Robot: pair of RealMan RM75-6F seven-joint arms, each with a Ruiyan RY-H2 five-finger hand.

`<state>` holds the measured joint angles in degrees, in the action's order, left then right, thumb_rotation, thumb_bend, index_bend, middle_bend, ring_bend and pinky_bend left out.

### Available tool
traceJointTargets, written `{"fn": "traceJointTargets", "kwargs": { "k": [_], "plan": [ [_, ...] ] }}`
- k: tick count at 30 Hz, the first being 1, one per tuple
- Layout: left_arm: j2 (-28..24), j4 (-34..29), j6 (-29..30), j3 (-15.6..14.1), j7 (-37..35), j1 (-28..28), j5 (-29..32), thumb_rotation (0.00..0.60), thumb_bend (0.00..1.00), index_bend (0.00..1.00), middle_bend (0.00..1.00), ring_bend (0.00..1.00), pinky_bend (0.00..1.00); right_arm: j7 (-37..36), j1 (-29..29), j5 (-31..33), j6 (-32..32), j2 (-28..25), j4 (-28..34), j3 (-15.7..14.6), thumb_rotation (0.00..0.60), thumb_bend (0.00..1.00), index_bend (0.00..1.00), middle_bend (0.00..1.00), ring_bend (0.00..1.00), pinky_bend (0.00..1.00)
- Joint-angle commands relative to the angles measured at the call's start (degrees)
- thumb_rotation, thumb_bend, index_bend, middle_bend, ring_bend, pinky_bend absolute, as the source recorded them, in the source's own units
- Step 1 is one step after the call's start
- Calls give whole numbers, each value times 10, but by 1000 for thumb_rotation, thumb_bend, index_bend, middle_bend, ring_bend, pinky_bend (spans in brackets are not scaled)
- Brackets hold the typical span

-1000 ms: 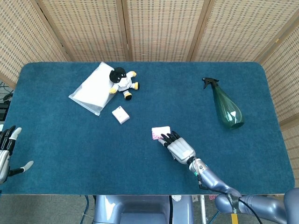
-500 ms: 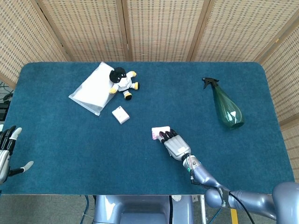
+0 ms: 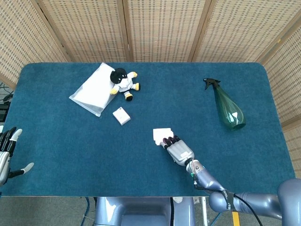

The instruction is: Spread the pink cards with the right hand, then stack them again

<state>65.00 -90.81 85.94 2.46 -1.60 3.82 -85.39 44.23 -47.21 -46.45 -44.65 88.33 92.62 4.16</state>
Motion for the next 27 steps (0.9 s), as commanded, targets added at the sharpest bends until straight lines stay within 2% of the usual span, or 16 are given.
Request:
{"fn": "traceJointTargets", "kwargs": {
  "k": [1, 9, 19, 23, 27],
  "plan": [
    [0, 0, 0, 0, 0, 0, 0, 600, 0, 0, 0, 0, 0, 13, -5, 10, -8, -24, 26, -19, 600, 1000, 31, 109, 0, 90],
    [-2, -2, -1, -1, -4, 0, -1, 600, 0, 0, 0, 0, 0, 29, -11, 8, -10, -80, 81, -69, 600, 1000, 31, 110, 0, 132],
    [-2, -4, -1, -2, -3, 0, -1, 600, 0, 0, 0, 0, 0, -2, -4, -39, 0, -140, 121, -106, 600, 1000, 46, 117, 0, 160],
    [-3, -4, -2, -2, -2, 0, -1, 600, 0, 0, 0, 0, 0, -28, -1, -66, -13, -153, 134, -93, 600, 1000, 46, 117, 0, 160],
    [-2, -5, -2, -1, 0, 0, 0, 600, 0, 0, 0, 0, 0, -78, 6, -113, -40, -147, 127, -56, 600, 1000, 46, 115, 0, 160]
  ]
}}
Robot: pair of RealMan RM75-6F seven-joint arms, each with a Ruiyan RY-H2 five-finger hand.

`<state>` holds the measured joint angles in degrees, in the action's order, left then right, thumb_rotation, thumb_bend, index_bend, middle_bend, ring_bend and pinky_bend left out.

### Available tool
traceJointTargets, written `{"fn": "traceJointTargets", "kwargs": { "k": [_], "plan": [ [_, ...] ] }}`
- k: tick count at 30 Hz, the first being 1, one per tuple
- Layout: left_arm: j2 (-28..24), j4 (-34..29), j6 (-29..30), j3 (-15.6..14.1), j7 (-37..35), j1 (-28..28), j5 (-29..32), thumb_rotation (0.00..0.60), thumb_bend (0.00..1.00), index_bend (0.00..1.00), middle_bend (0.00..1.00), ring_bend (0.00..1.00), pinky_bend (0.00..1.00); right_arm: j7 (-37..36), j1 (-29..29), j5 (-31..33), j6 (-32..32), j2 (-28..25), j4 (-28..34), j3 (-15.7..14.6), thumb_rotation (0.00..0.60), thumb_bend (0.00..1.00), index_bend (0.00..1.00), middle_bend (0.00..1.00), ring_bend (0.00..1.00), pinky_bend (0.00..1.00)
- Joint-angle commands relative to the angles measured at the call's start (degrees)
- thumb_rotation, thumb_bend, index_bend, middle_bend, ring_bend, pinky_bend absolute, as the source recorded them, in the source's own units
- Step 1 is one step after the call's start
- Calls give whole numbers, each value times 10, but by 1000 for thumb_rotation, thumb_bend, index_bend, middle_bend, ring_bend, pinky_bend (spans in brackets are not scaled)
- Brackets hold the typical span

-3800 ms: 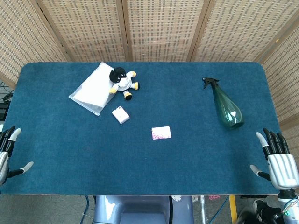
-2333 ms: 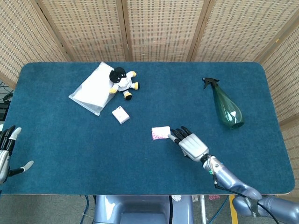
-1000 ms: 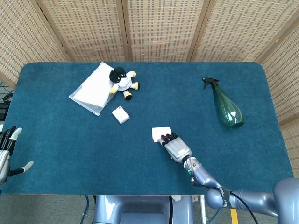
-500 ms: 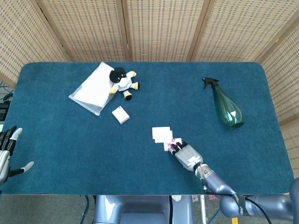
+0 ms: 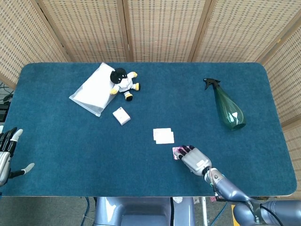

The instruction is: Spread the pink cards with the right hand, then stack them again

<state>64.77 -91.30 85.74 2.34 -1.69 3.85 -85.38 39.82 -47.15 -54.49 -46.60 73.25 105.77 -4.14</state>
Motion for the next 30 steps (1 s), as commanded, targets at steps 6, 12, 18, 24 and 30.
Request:
{"fn": "traceJointTargets", "kwargs": {
  "k": [6, 12, 18, 24, 30],
  "plan": [
    [1, 1, -1, 1, 2, 0, 2, 600, 0, 0, 0, 0, 0, -59, -10, -32, -33, 99, -93, 69, 600, 1000, 46, 114, 0, 160],
    [0, 1, -1, 1, 2, 1, 2, 600, 0, 0, 0, 0, 0, -28, -27, 7, -34, 140, -124, 77, 600, 1000, 46, 114, 0, 160],
    [0, 2, -1, 1, -1, 1, 1, 600, 0, 0, 0, 0, 0, 0, -42, 50, -32, 166, -145, 75, 600, 1000, 46, 114, 0, 160],
    [1, 3, 0, 1, 1, 1, 2, 600, 0, 0, 0, 0, 0, 15, -48, 72, -27, 173, -159, 61, 600, 1000, 46, 115, 0, 160],
    [2, 3, 1, 2, 4, 1, 2, 600, 0, 0, 0, 0, 0, 18, -46, 86, -25, 165, -167, 46, 600, 1000, 56, 132, 0, 160]
  ]
}}
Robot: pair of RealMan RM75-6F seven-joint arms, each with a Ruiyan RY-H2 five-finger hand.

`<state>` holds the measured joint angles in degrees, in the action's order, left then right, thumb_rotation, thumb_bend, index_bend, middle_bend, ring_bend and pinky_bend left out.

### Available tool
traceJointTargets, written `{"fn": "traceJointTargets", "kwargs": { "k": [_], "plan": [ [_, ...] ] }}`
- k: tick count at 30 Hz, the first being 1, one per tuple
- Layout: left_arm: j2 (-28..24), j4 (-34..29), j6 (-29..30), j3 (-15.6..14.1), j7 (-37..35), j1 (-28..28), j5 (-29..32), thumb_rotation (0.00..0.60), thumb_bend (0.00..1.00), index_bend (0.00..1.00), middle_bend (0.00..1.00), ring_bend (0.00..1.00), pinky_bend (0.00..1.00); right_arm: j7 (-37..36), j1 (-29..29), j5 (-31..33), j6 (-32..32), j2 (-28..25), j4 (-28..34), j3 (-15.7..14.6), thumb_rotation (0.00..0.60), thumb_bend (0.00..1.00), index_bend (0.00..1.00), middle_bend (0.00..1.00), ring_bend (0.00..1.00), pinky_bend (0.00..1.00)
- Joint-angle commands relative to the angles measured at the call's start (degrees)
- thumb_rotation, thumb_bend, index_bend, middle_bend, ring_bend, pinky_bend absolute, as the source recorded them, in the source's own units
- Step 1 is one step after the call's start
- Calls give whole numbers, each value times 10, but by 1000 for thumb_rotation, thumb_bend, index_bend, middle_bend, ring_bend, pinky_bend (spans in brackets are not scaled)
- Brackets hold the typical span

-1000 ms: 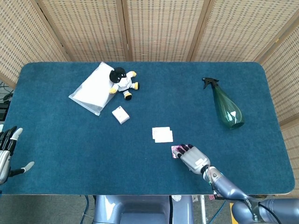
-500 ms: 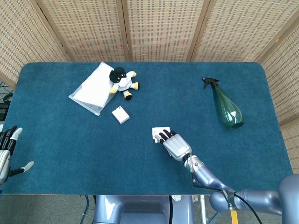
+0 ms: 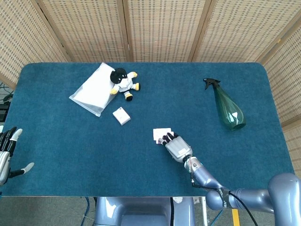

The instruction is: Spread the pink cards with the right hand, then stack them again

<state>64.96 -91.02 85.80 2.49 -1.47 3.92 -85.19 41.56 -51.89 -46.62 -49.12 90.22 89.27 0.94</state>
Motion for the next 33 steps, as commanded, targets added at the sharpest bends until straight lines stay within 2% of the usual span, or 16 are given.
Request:
{"fn": "traceJointTargets", "kwargs": {
  "k": [1, 14, 24, 26, 27, 28, 29, 30, 32, 33],
  "plan": [
    [1, 0, 0, 0, 2, 0, 1, 600, 0, 0, 0, 0, 0, 2, 1, 9, 0, -6, -2, -6, 600, 1000, 56, 137, 0, 160],
    [2, -3, -2, 2, 9, 2, 4, 600, 0, 0, 0, 0, 0, -23, 14, 31, 14, -52, -24, -28, 600, 1000, 69, 170, 0, 160],
    [3, -6, 0, 3, 18, 1, 5, 600, 0, 0, 0, 0, 0, -57, 27, 48, 28, -72, -72, -25, 600, 1000, 83, 170, 0, 160],
    [3, -6, 0, 3, 19, 1, 5, 600, 0, 0, 0, 0, 0, -65, 28, 43, 29, -81, -68, -23, 600, 1000, 83, 140, 0, 160],
    [3, -6, 0, 3, 19, 1, 5, 600, 0, 0, 0, 0, 0, -72, 29, 37, 30, -86, -63, -20, 600, 940, 83, 89, 0, 160],
    [3, -6, 0, 3, 19, 1, 5, 600, 0, 0, 0, 0, 0, -79, 30, 30, 30, -91, -58, -18, 600, 832, 83, 55, 0, 154],
    [3, -6, 0, 2, 18, 1, 5, 600, 0, 0, 0, 0, 0, -89, 32, 19, 28, -98, -50, -13, 600, 606, 83, 13, 0, 136],
    [2, -6, 0, 2, 18, 1, 4, 600, 0, 0, 0, 0, 0, -94, 33, 11, 23, -101, -45, -9, 600, 333, 83, 0, 0, 115],
    [2, -6, -1, 2, 18, 1, 3, 600, 0, 0, 0, 0, 0, -112, 40, -21, -6, -102, -35, 5, 600, 66, 83, 0, 0, 73],
    [2, -6, -1, 1, 18, 1, 4, 600, 0, 0, 0, 0, 0, -120, 43, -33, -18, -101, -33, 12, 600, 12, 83, 0, 0, 52]
  ]
}}
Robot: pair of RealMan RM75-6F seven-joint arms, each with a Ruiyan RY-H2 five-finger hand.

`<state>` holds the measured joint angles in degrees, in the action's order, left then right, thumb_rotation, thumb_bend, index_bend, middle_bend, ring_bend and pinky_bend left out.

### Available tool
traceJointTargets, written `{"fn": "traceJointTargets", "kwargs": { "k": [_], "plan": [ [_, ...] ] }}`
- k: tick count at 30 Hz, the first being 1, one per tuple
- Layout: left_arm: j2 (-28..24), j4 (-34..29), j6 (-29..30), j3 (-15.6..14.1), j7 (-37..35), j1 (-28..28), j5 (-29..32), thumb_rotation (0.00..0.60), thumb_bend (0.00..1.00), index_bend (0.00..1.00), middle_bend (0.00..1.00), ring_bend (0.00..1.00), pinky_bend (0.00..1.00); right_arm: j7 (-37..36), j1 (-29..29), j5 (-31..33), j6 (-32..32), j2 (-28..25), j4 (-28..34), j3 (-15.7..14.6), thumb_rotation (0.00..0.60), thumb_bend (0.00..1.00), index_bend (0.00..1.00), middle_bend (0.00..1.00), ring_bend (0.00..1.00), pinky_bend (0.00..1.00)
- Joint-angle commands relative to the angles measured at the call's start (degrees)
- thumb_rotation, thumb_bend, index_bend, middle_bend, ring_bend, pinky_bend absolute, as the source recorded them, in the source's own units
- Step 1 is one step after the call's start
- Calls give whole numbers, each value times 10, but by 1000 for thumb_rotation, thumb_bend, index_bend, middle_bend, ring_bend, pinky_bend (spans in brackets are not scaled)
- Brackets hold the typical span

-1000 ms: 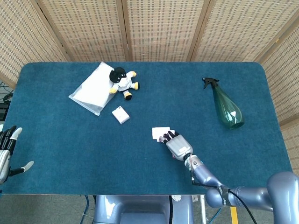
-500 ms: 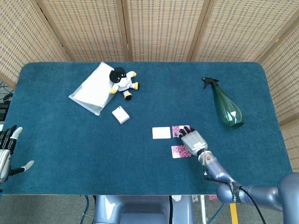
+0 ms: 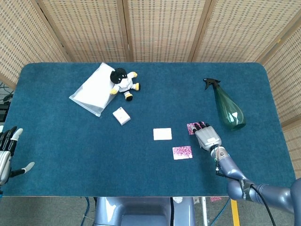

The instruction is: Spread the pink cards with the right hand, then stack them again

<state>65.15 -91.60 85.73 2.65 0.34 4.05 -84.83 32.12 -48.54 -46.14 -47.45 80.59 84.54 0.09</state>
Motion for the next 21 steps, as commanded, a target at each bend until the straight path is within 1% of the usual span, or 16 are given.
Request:
{"fn": "traceJointTargets", "kwargs": {
  "k": [1, 5, 7, 13, 16, 18, 19, 21],
  "plan": [
    [0, 0, -1, 0, 0, 0, 0, 600, 0, 0, 0, 0, 0, -33, 11, -45, -43, -3, 18, 27, 600, 2, 84, 0, 0, 39],
    [-2, -2, -5, -1, 1, 1, 2, 600, 0, 0, 0, 0, 0, -44, 1, -39, -57, 11, 32, 62, 600, 0, 140, 0, 0, 20],
    [-4, -2, -6, -1, 0, 2, 2, 600, 0, 0, 0, 0, 0, -31, -6, -23, -59, 22, 30, 69, 600, 0, 163, 0, 0, 20],
    [-8, -2, -11, -2, -5, 4, 2, 600, 0, 0, 0, 0, 0, 26, -36, 69, -59, 80, 9, 89, 600, 3, 195, 0, 0, 20],
    [-9, -2, -13, -2, -8, 4, 2, 600, 0, 0, 0, 0, 0, 46, -50, 107, -60, 106, -1, 96, 600, 39, 241, 0, 0, 20],
    [-9, -1, -14, -3, -11, 5, 2, 600, 0, 0, 0, 0, 0, 57, -59, 120, -61, 120, -11, 98, 600, 53, 272, 0, 0, 20],
    [-10, -1, -14, -3, -13, 5, 1, 600, 0, 0, 0, 0, 0, 63, -63, 126, -61, 127, -16, 98, 600, 55, 277, 0, 0, 20],
    [-10, -1, -15, -3, -14, 5, 1, 600, 0, 0, 0, 0, 0, 74, -70, 140, -63, 142, -29, 100, 600, 97, 279, 0, 0, 20]
  ]
}}
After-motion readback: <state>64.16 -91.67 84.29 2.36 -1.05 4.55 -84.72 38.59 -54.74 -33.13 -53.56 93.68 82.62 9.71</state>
